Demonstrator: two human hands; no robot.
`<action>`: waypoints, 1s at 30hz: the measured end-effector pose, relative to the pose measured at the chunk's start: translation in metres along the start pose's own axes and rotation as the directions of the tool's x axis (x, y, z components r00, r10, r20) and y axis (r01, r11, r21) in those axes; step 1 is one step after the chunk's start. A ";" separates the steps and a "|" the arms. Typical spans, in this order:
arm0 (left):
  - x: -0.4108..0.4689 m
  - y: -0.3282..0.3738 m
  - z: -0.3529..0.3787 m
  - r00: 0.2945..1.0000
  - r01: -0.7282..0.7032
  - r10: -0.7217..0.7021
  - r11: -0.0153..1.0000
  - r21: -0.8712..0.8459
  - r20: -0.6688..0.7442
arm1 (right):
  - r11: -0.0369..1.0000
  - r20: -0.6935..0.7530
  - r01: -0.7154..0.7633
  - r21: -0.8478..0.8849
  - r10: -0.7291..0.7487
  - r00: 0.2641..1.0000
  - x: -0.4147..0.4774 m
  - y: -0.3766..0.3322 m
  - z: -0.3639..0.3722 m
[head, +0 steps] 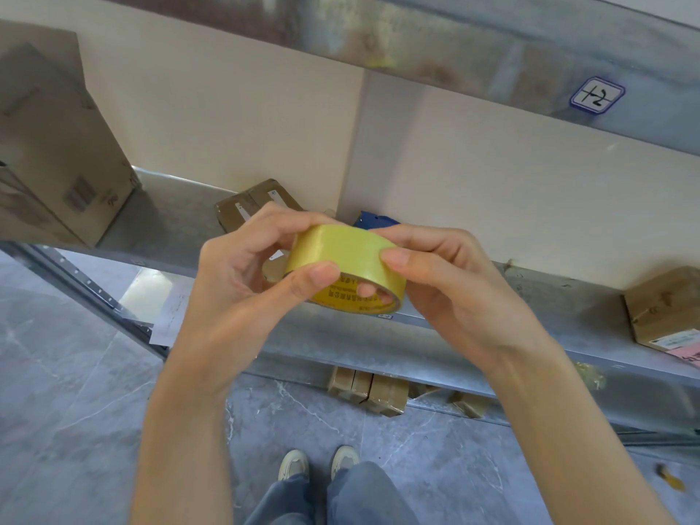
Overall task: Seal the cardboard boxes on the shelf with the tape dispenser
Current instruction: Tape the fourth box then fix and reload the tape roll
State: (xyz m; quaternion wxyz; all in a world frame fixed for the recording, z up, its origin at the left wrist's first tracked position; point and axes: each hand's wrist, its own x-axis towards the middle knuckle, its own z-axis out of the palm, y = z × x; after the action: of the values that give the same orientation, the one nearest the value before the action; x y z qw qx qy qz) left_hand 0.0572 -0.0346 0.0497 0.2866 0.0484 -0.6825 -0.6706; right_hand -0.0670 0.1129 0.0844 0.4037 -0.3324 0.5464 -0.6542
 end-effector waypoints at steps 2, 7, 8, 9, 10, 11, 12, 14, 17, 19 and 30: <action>0.000 0.001 0.000 1.000 0.000 0.000 1.000 -0.002 0.010 | 0.999 -0.001 -0.023 0.036 0.023 1.000 0.000 -0.001 0.001; 0.001 0.002 0.001 0.999 -0.030 0.029 0.999 0.022 0.045 | 0.998 0.001 -0.040 0.052 0.040 0.999 0.000 -0.002 0.002; 0.001 0.002 0.002 0.998 -0.037 0.036 0.999 0.023 0.049 | 0.998 0.005 -0.037 0.050 0.037 0.999 0.000 -0.001 0.002; 0.001 0.002 0.002 0.998 -0.042 0.041 0.999 0.020 0.052 | 0.998 0.009 -0.031 0.049 0.031 0.999 0.000 -0.001 0.001; 0.001 0.002 0.002 0.998 -0.046 0.045 0.999 0.017 0.053 | 0.998 0.010 -0.027 0.050 0.027 1.000 -0.001 -0.001 0.001; 0.001 0.002 0.002 0.997 -0.050 0.049 0.999 0.015 0.054 | 0.998 0.006 -0.027 0.052 0.027 1.000 -0.001 0.000 0.001; 0.001 0.002 0.002 0.997 -0.055 0.054 0.998 0.015 0.055 | 0.998 0.004 -0.029 0.053 0.029 1.000 -0.001 0.000 0.000; 0.002 0.003 0.003 0.996 -0.068 0.067 0.998 0.012 0.061 | 0.998 -0.001 -0.028 0.051 0.028 1.000 -0.002 0.000 0.000; 0.002 0.002 0.003 0.995 -0.069 0.068 0.998 0.001 0.070 | 0.998 -0.005 -0.028 0.055 0.028 1.000 -0.002 0.000 0.000; 0.003 0.001 0.003 0.995 -0.063 0.063 0.998 0.002 0.073 | 0.998 -0.007 -0.025 0.055 0.026 1.000 -0.002 0.001 0.000; 0.003 -0.001 0.000 0.996 -0.044 0.042 0.999 0.025 0.077 | 0.999 -0.021 -0.023 0.048 0.024 0.999 0.003 0.005 0.000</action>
State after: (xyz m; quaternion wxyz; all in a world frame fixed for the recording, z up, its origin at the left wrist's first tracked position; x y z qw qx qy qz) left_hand 0.0542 -0.0358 0.0494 0.2740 0.0116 -0.7028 -0.6564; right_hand -0.0672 0.1099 0.0793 0.4132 -0.3089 0.5390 -0.6658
